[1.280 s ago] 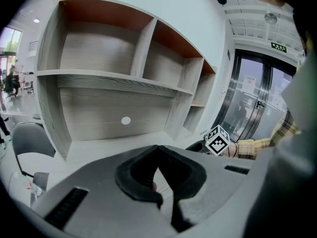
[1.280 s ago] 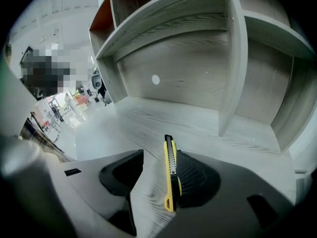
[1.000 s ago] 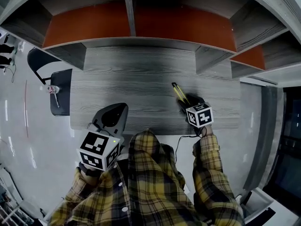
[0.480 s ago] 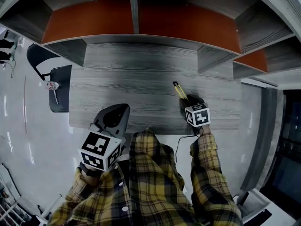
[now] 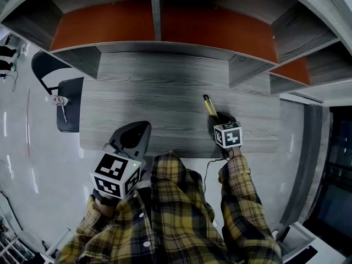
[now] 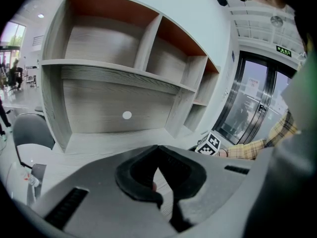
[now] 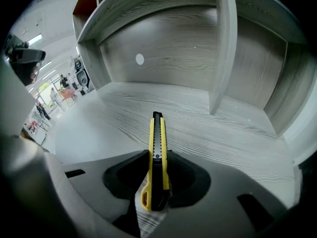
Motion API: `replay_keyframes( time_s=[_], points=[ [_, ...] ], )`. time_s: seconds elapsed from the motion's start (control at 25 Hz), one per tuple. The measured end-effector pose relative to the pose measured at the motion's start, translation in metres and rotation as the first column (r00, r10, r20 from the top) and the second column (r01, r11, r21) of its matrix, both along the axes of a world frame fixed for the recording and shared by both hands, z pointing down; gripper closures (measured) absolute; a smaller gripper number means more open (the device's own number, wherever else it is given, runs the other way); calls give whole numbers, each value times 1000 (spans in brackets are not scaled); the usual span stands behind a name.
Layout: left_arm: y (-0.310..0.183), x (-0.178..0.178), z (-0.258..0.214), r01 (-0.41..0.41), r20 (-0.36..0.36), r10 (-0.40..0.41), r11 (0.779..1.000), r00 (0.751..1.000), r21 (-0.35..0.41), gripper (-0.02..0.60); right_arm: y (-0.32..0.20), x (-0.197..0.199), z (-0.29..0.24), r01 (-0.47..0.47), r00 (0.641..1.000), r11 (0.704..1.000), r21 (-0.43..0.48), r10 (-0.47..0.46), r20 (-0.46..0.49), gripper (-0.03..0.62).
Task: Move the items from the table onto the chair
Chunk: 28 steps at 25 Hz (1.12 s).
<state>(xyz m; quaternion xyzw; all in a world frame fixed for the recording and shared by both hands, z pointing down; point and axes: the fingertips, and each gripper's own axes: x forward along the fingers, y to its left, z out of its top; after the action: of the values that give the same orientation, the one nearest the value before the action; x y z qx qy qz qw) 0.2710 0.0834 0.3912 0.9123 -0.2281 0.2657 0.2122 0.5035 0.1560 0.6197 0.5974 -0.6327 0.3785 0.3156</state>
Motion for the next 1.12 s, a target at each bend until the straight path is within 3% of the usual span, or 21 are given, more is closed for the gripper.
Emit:
replay_keyframes(
  time_s=[0.36, 1.12],
  points=[
    [5, 3, -9, -5, -10, 6, 1000, 1000, 22, 577, 2, 3, -4, -18, 1000, 1000, -8, 18, 4, 468],
    [4, 5, -26, 64, -55, -60, 995, 997, 71, 577, 1, -6, -98, -55, 995, 979, 196, 37, 97, 468]
  ],
)
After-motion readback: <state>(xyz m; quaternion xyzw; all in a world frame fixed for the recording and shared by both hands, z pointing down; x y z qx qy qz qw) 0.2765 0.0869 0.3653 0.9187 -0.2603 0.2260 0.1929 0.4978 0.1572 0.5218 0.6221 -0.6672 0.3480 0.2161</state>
